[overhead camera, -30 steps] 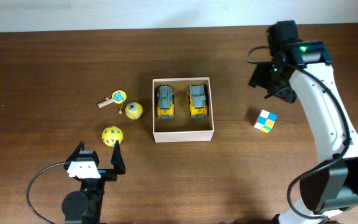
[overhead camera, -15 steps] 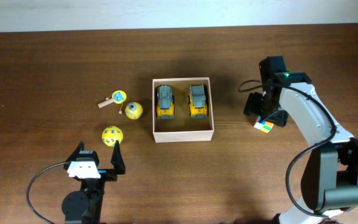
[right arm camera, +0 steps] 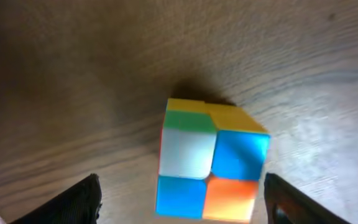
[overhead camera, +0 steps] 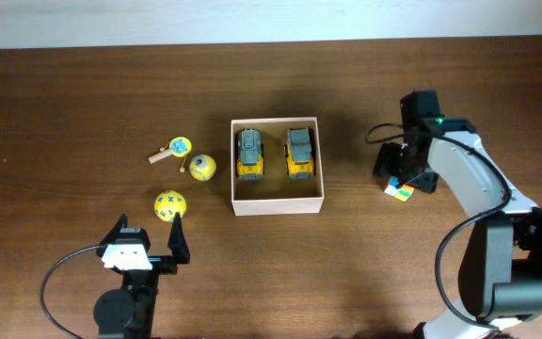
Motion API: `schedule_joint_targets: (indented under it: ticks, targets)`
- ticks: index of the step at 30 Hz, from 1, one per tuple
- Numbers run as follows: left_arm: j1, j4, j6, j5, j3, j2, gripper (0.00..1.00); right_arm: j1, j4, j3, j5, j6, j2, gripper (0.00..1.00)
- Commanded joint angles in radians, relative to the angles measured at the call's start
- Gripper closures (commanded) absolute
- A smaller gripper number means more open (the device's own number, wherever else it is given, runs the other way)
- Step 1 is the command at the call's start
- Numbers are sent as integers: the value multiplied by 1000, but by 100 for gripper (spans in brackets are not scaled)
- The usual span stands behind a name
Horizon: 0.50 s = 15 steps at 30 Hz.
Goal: Pack container
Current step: 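Lower the right gripper and grasp the Rubik's cube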
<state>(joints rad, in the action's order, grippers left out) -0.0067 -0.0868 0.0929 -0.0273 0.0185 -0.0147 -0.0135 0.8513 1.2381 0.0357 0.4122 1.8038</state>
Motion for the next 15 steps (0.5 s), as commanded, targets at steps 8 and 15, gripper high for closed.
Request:
schedule_joint_targets:
  ticks: [8,15]
  targets:
    - [5,-1,-19,-11,-5,8,1,53,-95,-93,-37,-15,5,26]
    - [5,-1,-19,-11,-5,8,1,55,-129,-93,-36,-16,5,37]
